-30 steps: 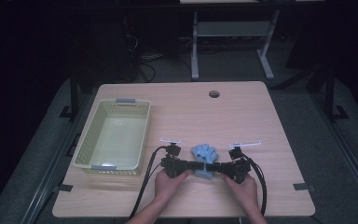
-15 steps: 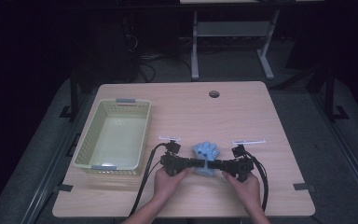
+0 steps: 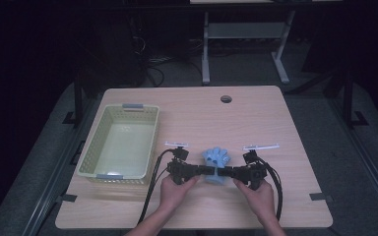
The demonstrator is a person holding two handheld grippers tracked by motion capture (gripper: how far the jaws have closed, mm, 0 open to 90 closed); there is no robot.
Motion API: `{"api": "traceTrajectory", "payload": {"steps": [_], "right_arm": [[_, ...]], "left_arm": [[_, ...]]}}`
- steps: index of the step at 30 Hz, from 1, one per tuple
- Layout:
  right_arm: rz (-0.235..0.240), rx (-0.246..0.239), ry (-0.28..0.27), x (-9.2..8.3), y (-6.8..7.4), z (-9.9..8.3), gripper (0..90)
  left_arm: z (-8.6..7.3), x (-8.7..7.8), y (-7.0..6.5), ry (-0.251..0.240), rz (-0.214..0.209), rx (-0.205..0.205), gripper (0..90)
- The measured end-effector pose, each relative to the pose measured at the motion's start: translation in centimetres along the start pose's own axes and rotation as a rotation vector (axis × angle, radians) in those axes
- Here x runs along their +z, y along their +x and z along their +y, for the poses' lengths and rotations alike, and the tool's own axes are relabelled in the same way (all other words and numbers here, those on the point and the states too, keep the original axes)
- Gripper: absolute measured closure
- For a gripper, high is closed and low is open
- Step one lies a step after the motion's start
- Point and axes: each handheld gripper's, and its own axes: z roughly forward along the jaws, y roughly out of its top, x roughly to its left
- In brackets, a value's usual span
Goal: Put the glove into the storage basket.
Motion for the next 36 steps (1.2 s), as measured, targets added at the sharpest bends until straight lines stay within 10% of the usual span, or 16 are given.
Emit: {"api": "traceTrajectory", "payload": {"steps": [36], "right_arm": [[0.061, -0.085, -0.036, 0.8, 4.8, 5.1, 76.3]], "left_arm": [[3.6, -6.7, -1.2, -0.066, 0.001, 0.053, 70.5]]}}
